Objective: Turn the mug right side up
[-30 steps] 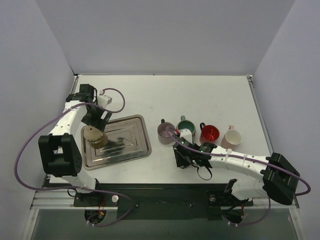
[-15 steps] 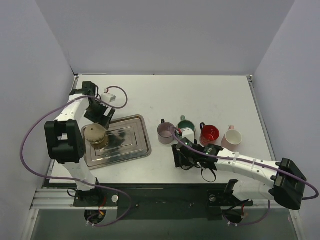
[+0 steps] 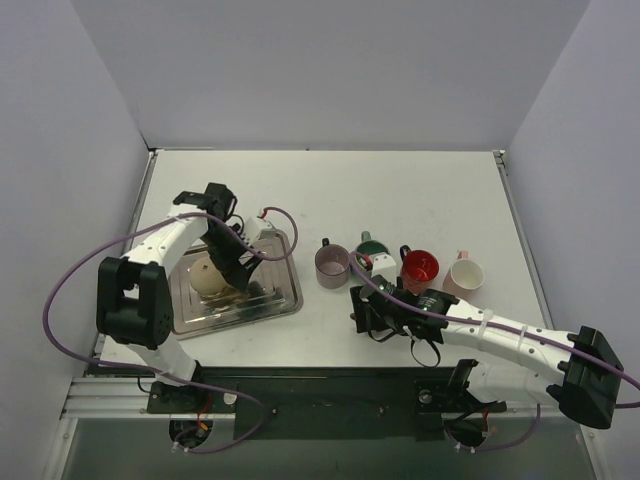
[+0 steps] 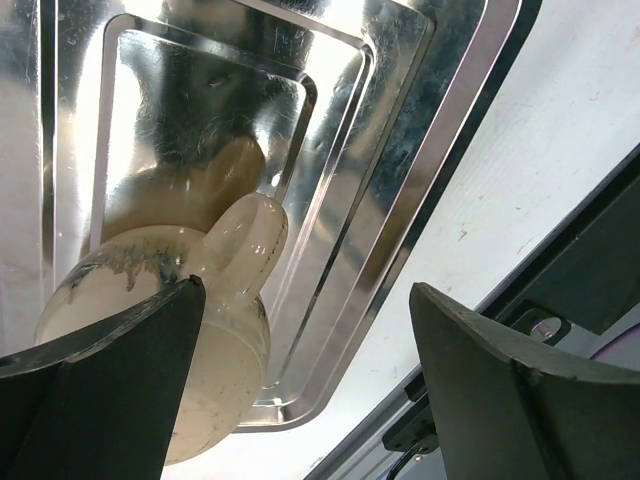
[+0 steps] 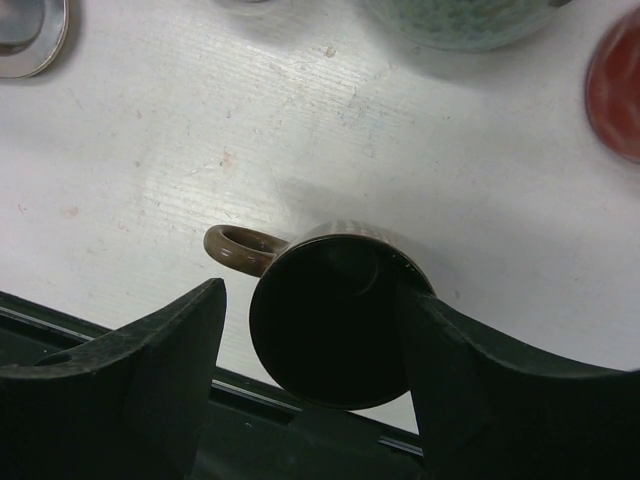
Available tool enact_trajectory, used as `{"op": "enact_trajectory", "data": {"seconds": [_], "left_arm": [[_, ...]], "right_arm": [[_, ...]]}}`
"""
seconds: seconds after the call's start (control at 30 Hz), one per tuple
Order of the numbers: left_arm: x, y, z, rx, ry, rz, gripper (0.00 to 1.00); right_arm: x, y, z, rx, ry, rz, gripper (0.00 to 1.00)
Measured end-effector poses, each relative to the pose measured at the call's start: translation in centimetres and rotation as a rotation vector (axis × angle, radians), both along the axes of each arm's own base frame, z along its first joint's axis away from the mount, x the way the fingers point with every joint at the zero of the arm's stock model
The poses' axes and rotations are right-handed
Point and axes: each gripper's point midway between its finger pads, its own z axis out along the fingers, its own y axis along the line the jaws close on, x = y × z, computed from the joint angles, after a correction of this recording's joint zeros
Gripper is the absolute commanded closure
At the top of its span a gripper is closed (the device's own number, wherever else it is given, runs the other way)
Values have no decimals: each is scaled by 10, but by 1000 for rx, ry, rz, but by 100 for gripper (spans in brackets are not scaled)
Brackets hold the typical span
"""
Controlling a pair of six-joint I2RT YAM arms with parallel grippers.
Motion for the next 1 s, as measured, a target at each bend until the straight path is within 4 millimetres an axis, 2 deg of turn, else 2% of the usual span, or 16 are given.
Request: {"op": "enact_trajectory", "data": {"seconds": [0.17,0.23,0.33,0.43,0.5,0.53,0.57,0.67,0.7,0.77,0.8,0.87,1.0], "left_arm": [[1,-1,2,31,-38,-91,3],[-1,-4,3,69,-99,-214,3],[-14,-2,0,143,-172,-429,3],[-20,7,-8,209,-204,-580,4],[-14,12,-13,248,-224,-634,17],[-9,14,-14,266,-236,-645,37],[-3,16,-17,286,-245,-656,45],[10,18,-28,320,-244,-664,54],[12,19,-34,326,-232,-665,56],[11,19,-43,334,-201,-667,65],[11,20,-46,339,-190,-669,83],[15,21,-51,353,-191,-690,100],[15,26,-51,383,-186,-665,100]], "right_arm": [[0,0,0,-3,1,4,36],[0,0,1,-3,-1,8,36],[-1,0,4,5,-9,16,36],[-1,-1,7,15,-16,17,35],[-1,-1,8,16,-16,17,35],[-1,-1,8,16,-16,17,35],[-1,-1,8,15,-16,17,35],[-2,-2,8,12,-14,17,35],[-2,-2,8,10,-13,17,35],[-2,-2,8,9,-12,19,35],[-2,-2,9,9,-12,19,35],[-3,-3,11,14,-15,19,35],[-3,-3,17,34,-29,21,35]]}}
